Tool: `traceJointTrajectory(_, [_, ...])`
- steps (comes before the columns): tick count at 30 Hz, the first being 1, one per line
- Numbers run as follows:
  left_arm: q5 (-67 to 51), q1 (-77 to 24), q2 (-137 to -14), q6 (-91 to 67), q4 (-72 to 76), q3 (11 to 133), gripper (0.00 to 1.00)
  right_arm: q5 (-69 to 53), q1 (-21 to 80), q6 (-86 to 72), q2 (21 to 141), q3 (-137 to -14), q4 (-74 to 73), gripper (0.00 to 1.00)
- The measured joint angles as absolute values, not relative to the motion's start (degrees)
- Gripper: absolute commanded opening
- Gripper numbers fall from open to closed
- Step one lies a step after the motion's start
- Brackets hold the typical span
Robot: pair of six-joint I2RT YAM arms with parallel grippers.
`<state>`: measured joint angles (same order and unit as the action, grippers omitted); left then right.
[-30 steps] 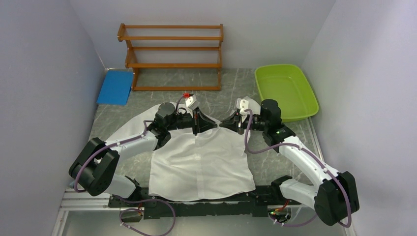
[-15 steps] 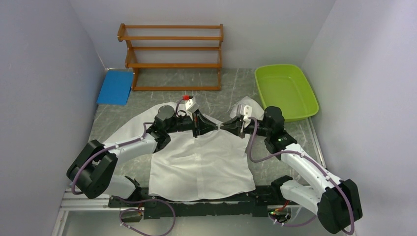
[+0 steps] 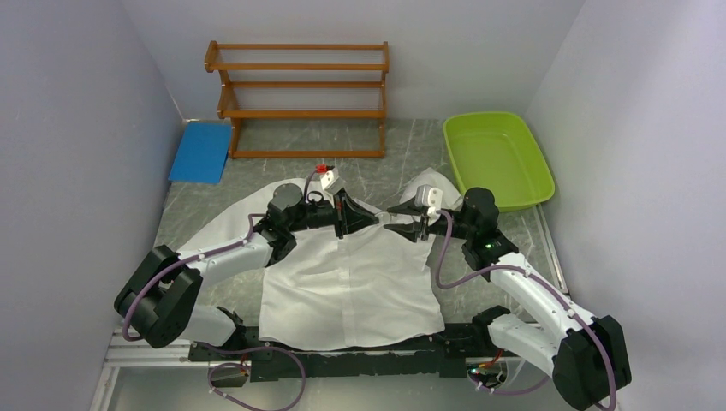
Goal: Pin the brooch onto the clothing
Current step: Pin the brooch to the clothes.
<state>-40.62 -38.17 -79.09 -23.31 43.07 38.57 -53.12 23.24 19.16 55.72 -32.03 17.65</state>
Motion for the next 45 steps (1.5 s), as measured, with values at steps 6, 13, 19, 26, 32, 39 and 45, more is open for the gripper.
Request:
traceJointTrajectory(6, [-40.6,-38.1,-79.1,-23.5,43.1,38.6,0.02,-54.1,23.2,19.9,56.3,-32.0,17.6,0.41])
traceJointTrajectory(13, [-40.6,-38.1,-79.0,-23.3,42.1,38.6,0.03,-54.2,23.0,19.9,58.5,-32.1,17.8,0.22])
traceJointTrajectory(19, [-40.3,-37.6,-79.0,-22.7,40.9,38.6,0.03,-54.8,23.0,18.6,60.6,-32.9,18.6,0.19])
traceJointTrajectory(26, [-40.2,-37.6,-79.0,-22.2,40.8,38.5,0.03,-54.7,23.0,17.9,61.1,-33.4,18.5,0.37])
traceJointTrajectory(32, [-40.2,-37.8,-78.8,-22.3,40.9,38.6,0.03,-54.5,23.0,18.0,61.1,-33.4,18.5,0.33])
traceJointTrajectory(39, [-40.2,-37.7,-78.6,-22.1,40.7,38.6,0.03,-55.4,23.0,17.5,61.8,-33.8,18.6,0.18])
traceJointTrajectory(45, [-40.1,-37.5,-78.6,-21.8,39.8,38.6,0.03,-56.1,22.9,16.8,63.5,-34.7,18.6,0.24])
